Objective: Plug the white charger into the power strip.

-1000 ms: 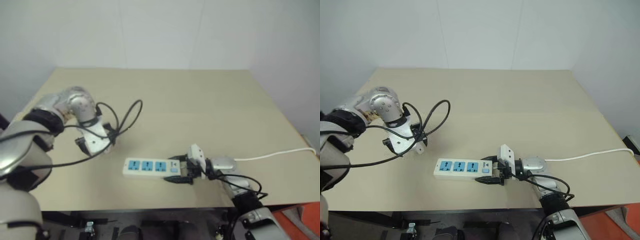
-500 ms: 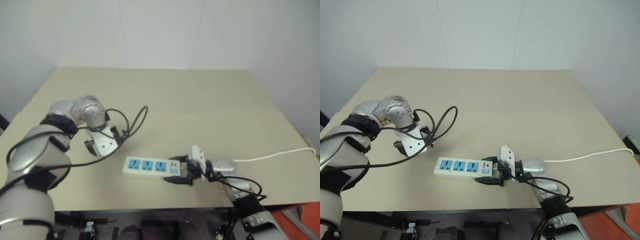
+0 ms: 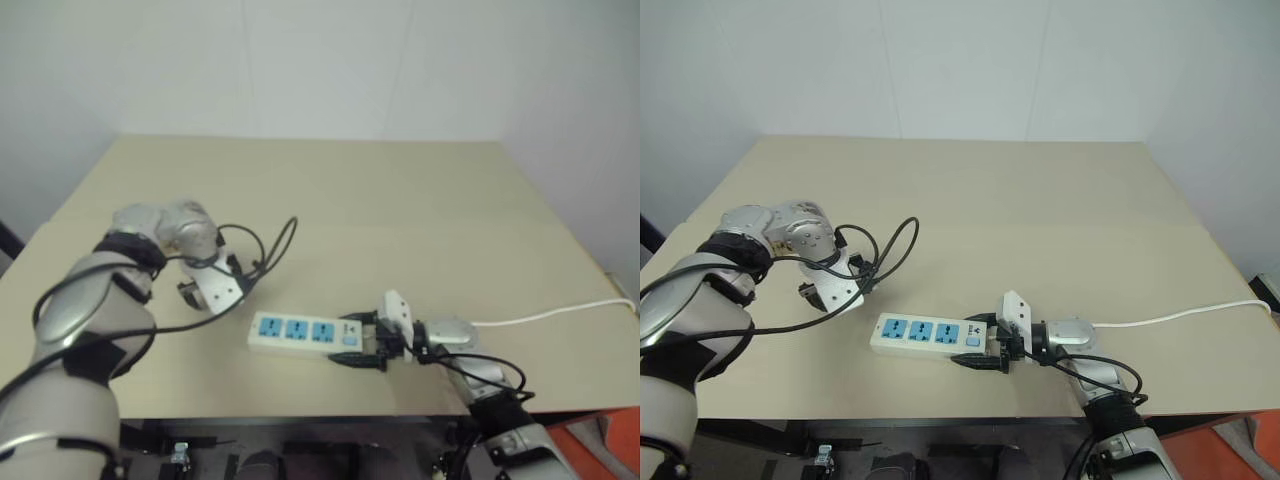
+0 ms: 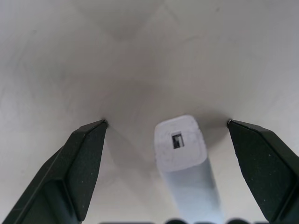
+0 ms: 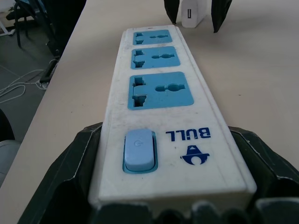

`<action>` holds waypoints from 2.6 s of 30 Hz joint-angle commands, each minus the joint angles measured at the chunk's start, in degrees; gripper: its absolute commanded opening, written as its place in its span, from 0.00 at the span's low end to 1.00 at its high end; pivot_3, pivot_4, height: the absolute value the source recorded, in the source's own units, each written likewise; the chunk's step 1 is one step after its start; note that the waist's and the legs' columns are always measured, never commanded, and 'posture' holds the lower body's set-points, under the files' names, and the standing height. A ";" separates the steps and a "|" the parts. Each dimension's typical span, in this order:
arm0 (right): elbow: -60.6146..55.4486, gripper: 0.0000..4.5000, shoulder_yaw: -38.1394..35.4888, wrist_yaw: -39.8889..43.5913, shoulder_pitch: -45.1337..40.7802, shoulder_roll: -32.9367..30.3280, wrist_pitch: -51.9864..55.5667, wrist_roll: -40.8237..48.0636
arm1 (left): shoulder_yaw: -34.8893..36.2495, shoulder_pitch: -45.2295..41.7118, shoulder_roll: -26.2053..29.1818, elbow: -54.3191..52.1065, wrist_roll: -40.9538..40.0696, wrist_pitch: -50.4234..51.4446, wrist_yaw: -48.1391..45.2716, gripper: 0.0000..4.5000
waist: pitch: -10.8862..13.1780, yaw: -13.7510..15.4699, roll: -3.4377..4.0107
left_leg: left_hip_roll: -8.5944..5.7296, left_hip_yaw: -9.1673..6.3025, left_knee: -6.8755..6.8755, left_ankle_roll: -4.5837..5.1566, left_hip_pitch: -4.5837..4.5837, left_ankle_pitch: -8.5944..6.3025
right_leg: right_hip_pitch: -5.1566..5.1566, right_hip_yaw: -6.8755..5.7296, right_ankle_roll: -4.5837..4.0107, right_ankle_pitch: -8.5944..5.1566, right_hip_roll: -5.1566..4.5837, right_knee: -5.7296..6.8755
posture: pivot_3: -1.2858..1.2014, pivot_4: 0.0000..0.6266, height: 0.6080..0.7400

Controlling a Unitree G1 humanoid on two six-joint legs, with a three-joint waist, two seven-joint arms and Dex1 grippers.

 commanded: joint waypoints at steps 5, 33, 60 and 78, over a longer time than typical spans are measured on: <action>-2.35 0.76 -0.66 -0.07 -0.19 -0.10 -0.02 1.62 | 3.17 -0.93 -1.50 2.50 0.55 4.72 -4.74 1.00 | 0.00 -0.05 0.00 | 0.00 0.00 0.00 0.00 0.01 0.00 | 0.00 0.00 0.00 0.00 0.00 0.02 | 0.52 0.24 1.00; -1.99 0.76 -0.34 -0.19 -0.34 -0.01 0.80 1.54 | 8.47 1.40 -1.40 0.18 0.35 9.12 -10.96 0.73 | 0.00 -0.21 0.00 | 0.01 -0.02 0.00 0.01 -0.06 -0.01 | -0.04 -0.01 0.00 0.00 0.01 -0.03 | 0.52 0.24 1.00; 2.44 0.76 0.40 1.08 -2.10 1.86 -3.83 0.47 | 44.43 6.23 -9.66 -18.80 -44.72 39.59 -10.11 0.23 | 0.00 -0.77 0.00 | 0.02 -0.23 0.12 0.02 -0.10 -0.01 | -0.05 -0.04 0.02 0.02 0.02 0.05 | 0.52 0.24 1.00; 22.62 0.76 1.27 8.05 -11.66 5.52 -15.36 -2.22 | 47.48 33.11 -2.43 -61.14 -64.38 73.98 -13.26 0.23 | -0.01 -2.13 0.02 | 0.05 -0.44 0.05 -0.05 0.54 0.02 | 0.43 0.10 0.02 0.04 0.08 0.13 | 0.52 0.24 1.00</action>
